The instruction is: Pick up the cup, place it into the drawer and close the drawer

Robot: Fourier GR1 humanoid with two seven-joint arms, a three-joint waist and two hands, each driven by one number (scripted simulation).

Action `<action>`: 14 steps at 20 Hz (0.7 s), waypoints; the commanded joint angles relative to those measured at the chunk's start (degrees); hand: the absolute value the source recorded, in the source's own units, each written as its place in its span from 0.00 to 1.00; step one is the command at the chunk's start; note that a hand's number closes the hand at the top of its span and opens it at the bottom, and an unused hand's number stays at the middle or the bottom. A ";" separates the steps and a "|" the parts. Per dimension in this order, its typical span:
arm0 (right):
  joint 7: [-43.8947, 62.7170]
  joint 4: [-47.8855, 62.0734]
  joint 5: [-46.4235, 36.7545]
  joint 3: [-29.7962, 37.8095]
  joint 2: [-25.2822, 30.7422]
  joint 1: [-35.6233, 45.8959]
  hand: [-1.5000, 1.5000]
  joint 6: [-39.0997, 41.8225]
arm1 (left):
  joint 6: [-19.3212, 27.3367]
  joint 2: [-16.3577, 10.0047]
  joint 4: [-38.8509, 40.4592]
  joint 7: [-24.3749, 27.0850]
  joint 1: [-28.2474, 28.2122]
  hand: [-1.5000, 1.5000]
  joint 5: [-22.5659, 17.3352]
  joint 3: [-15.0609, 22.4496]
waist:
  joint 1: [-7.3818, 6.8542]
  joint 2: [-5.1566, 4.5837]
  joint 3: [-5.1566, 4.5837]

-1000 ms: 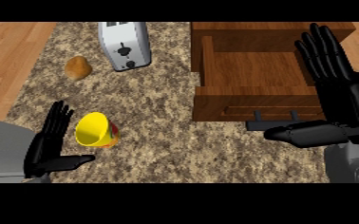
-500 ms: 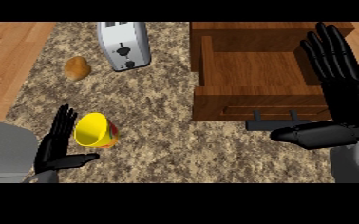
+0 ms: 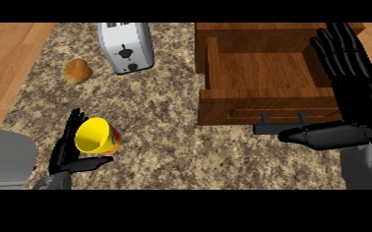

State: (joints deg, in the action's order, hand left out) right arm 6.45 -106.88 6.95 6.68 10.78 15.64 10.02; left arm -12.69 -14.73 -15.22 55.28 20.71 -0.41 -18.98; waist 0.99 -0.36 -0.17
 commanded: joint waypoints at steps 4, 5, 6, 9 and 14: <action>-0.38 1.92 0.46 0.71 0.77 1.56 0.00 0.83 | -1.45 -0.27 4.46 4.83 4.05 0.00 0.67 -0.20 | 0.13 -0.13 -0.03; 2.61 -0.70 2.18 1.71 1.59 0.96 0.00 0.89 | -3.58 -0.67 4.83 6.31 2.71 0.00 0.72 -0.15 | 0.42 -0.13 -0.07; 1.60 0.19 1.91 1.34 1.14 1.33 0.00 0.91 | -0.09 1.40 4.97 6.08 4.12 0.00 0.77 -0.28 | 0.48 -0.20 -0.08; 0.61 -0.17 1.86 1.47 1.83 0.11 0.00 2.06 | -2.22 1.19 4.95 5.47 4.90 0.00 0.89 0.00 | 0.65 -0.17 -0.08; -0.23 0.70 0.67 1.51 1.36 0.15 0.00 1.19 | -10.01 1.93 4.27 5.96 4.57 0.00 0.59 0.63 | 0.38 -0.24 -0.08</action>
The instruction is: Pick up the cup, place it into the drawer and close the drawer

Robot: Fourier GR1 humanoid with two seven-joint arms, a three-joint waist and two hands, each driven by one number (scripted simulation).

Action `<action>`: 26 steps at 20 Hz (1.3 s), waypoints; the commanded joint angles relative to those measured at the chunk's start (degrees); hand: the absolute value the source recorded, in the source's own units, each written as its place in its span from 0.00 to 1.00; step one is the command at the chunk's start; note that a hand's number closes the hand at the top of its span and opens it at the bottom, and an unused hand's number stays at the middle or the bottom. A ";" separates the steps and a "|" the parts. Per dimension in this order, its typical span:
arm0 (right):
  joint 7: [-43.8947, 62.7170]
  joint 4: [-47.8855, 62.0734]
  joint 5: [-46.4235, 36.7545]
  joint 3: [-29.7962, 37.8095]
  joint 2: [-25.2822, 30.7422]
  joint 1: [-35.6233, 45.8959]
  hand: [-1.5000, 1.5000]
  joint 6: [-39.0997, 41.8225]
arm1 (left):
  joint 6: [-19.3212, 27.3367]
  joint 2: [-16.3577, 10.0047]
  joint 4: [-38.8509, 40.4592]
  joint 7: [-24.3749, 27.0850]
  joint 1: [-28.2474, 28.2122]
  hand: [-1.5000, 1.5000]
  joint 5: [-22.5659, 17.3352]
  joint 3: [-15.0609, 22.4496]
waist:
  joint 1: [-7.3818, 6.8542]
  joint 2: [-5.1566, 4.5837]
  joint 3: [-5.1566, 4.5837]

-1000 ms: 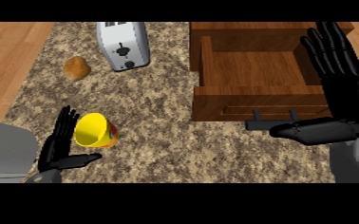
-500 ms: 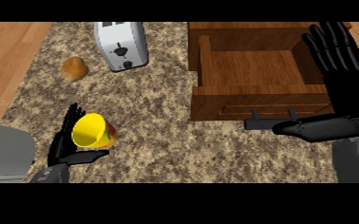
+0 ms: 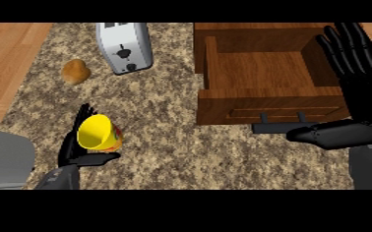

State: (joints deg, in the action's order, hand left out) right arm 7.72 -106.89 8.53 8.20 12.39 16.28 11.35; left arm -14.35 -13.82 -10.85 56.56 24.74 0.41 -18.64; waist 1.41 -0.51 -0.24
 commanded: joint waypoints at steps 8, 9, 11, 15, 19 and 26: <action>-1.73 -0.91 -2.70 -2.66 -2.16 -3.48 0.00 -0.71 | 9.08 3.10 -5.28 12.45 0.18 1.00 0.73 -0.34 | 0.02 0.02 0.05; 1.17 0.21 -0.83 0.10 0.53 1.66 0.00 -0.53 | 12.80 2.98 -5.87 12.98 0.20 1.00 1.56 -0.10 | -0.26 -0.03 0.03; 1.51 0.23 -1.42 -1.01 -1.21 1.78 0.00 -1.91 | 9.87 3.08 -6.73 14.12 1.25 1.00 -0.49 -1.88 | -0.49 0.09 0.04; 0.78 -1.99 -0.23 -0.34 -0.32 -1.52 0.00 -0.12 | 12.11 4.97 -5.72 16.09 1.65 1.00 -2.25 -4.45 | 0.28 0.02 0.03; -1.21 1.08 -1.08 -0.04 -0.65 -0.20 0.00 -0.49 | 7.89 6.55 -7.24 13.92 6.20 1.00 -3.92 -5.23 | -0.11 -0.02 0.06; 0.40 1.05 -2.99 -0.96 -1.01 1.27 0.00 -2.14 | 2.90 7.70 -14.10 5.77 11.84 1.00 -1.47 0.88 | -1.44 0.65 0.22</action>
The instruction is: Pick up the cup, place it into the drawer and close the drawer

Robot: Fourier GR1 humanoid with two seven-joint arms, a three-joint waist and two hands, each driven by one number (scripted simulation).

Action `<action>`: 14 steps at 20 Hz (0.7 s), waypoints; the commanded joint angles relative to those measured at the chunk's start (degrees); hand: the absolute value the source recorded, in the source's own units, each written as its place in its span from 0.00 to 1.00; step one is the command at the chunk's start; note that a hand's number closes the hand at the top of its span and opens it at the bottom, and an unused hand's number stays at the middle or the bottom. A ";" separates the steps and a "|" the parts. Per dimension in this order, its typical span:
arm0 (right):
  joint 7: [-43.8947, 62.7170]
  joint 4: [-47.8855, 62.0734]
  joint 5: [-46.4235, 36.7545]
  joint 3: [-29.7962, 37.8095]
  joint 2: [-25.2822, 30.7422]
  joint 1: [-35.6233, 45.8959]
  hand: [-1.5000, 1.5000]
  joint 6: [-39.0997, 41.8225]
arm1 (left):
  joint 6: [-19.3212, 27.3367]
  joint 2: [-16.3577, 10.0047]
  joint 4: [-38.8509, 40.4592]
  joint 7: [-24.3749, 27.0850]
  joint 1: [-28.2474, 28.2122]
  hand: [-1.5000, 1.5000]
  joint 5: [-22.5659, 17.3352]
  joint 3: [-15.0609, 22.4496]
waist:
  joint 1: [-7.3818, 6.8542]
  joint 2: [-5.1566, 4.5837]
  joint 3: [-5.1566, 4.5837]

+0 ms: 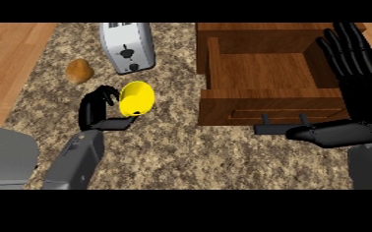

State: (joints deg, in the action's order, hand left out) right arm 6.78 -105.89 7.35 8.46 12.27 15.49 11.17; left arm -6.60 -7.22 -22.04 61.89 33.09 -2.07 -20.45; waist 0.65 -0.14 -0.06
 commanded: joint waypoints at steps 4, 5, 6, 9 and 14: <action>-2.38 0.58 -0.01 1.39 0.05 -2.98 0.00 0.52 | -2.13 3.04 -9.57 -5.54 6.59 1.00 -0.15 3.96 | -0.83 0.40 0.11; -2.21 1.81 1.15 2.93 1.92 -1.48 0.00 1.76 | -0.05 3.92 -9.61 -9.07 10.83 1.00 -0.16 4.09 | -0.61 0.35 0.12; 4.08 -1.62 0.39 1.04 1.17 1.76 0.00 -1.08 | -0.07 4.38 -12.11 -10.76 9.98 1.00 0.53 5.61 | -1.02 0.56 0.09; 1.88 -3.48 0.48 1.62 0.75 -2.64 0.00 -0.44 | 1.19 6.57 -17.56 -18.60 14.10 1.00 0.53 7.84 | -1.04 0.81 0.13; -1.53 0.54 -0.85 1.16 -0.31 -1.19 0.00 -0.74 | 6.68 7.17 -23.50 -29.51 19.37 1.00 -2.65 12.79 | -0.68 0.46 0.10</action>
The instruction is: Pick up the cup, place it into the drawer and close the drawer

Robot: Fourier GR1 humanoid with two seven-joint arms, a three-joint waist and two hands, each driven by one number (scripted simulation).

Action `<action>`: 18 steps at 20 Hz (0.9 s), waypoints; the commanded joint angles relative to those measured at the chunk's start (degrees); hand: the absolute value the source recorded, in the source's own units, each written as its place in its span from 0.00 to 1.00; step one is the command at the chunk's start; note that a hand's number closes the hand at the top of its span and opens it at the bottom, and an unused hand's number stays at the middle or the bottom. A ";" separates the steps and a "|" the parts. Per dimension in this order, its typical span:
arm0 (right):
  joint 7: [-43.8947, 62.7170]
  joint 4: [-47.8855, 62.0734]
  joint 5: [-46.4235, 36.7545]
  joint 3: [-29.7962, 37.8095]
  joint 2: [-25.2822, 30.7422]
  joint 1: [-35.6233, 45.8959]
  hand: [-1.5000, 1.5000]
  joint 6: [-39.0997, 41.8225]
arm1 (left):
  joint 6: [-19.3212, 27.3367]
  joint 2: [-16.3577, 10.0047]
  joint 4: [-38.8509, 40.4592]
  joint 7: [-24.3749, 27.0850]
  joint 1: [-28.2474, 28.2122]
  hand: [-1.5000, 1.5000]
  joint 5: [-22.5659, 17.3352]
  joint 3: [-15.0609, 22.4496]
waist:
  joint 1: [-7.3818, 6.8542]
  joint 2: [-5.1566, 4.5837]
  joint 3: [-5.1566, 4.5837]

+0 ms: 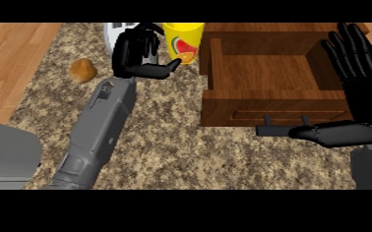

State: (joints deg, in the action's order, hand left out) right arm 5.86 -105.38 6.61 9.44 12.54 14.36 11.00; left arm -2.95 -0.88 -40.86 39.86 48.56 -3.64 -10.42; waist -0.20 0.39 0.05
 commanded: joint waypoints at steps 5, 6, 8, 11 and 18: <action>-0.57 0.64 -1.50 -0.61 0.25 1.04 0.00 -0.17 | 11.49 0.87 -5.81 -19.72 15.49 1.00 -3.50 6.75 | 0.81 -0.20 0.00; -0.66 1.08 -0.53 -0.24 0.58 0.98 0.00 0.71 | 14.32 0.87 -6.19 -18.10 12.44 1.00 -6.69 11.75 | 1.05 -0.27 -0.02; 2.92 1.60 -0.44 -0.11 0.31 5.11 0.00 -1.48 | 16.55 0.88 -0.75 -20.26 18.84 1.00 -3.24 9.14 | 1.19 -0.54 -0.03; -3.09 3.36 -1.09 -0.47 -0.31 1.41 0.00 0.44 | 21.07 0.88 4.28 -23.89 22.48 1.00 -7.96 14.83 | 2.39 -0.66 0.02; 0.64 1.80 -0.23 -1.80 0.10 6.59 0.00 0.36 | 23.86 0.88 19.26 -24.40 29.35 1.00 -10.41 18.20 | 5.46 -1.66 0.03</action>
State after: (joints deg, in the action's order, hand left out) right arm 4.68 -103.23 6.61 8.66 12.51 17.73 11.72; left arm 18.71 -0.02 -27.72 16.53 74.85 -12.41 5.02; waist 3.88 -0.85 0.09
